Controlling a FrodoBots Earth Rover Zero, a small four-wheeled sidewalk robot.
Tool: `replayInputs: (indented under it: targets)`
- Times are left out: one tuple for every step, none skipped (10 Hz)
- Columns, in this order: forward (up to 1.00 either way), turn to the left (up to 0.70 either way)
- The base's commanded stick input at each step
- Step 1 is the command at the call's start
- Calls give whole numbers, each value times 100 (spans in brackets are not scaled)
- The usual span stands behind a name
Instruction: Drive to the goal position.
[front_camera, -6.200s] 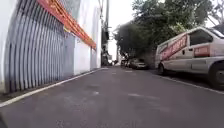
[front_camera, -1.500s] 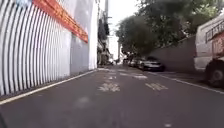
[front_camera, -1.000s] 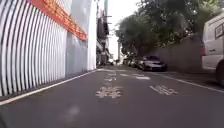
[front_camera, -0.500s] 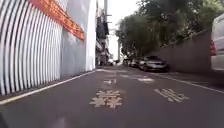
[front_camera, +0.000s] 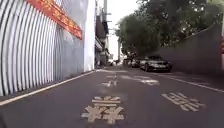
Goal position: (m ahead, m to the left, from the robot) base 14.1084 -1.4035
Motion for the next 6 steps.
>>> replayInputs:
  targets:
    - [70, 0]
    - [70, 13]
    - [70, 14]
    - [70, 14]
    - [70, 14]
    - [70, 14]
